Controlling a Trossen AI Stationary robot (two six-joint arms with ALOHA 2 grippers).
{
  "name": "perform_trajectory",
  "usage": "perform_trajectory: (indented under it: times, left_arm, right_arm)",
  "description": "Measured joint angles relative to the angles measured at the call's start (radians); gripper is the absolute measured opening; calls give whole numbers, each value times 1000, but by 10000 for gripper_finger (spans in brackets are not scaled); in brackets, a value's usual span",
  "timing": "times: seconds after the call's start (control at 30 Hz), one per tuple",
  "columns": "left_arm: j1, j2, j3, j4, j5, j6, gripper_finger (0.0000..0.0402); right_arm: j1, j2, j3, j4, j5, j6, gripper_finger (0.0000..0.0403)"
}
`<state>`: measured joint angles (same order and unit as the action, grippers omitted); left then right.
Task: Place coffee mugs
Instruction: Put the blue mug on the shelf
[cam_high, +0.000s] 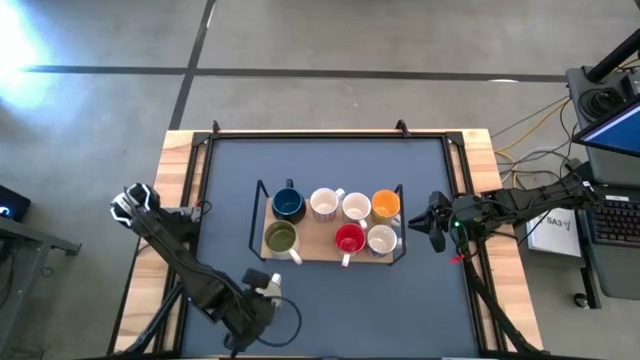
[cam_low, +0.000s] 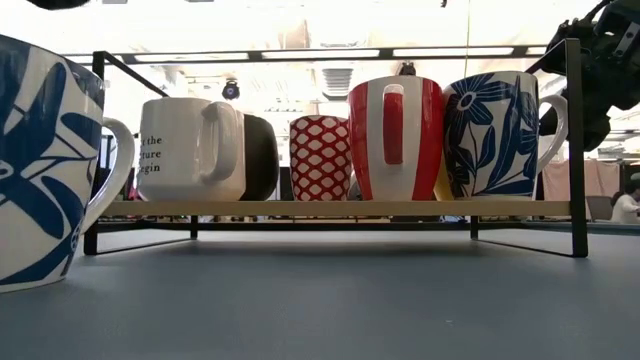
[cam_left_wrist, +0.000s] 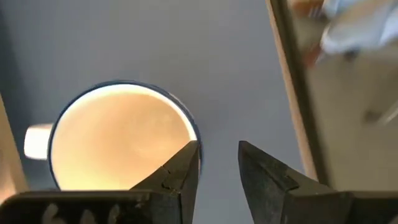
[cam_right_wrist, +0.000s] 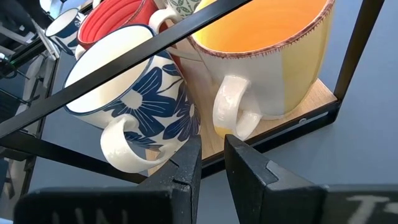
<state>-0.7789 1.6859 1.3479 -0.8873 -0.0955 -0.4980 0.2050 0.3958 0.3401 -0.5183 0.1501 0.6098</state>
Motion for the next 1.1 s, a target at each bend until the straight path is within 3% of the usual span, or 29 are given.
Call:
perform_trajectory:
  times: [0.2, 0.37, 0.47, 0.77, 1.1]
  left_arm:
    - [-1, -75, 0, 13, -7, -366, 96]
    - [4, -119, 0, -105, -85, -943, 96]
    - [5, -119, -2, -211, -102, -1175, 96]
    - [5, -118, -73, -218, -118, -1348, 96]
    - [15, -117, -205, -45, -127, -1369, 96]
  right_arm:
    - [0, 0, 0, 0, 0, 0, 59]
    - [0, 0, 0, 0, 0, 0, 59]
    - [0, 0, 0, 0, 0, 0, 59]
    - [0, 0, 0, 0, 0, 0, 59]
    - [0, 0, 0, 0, 0, 0, 59]
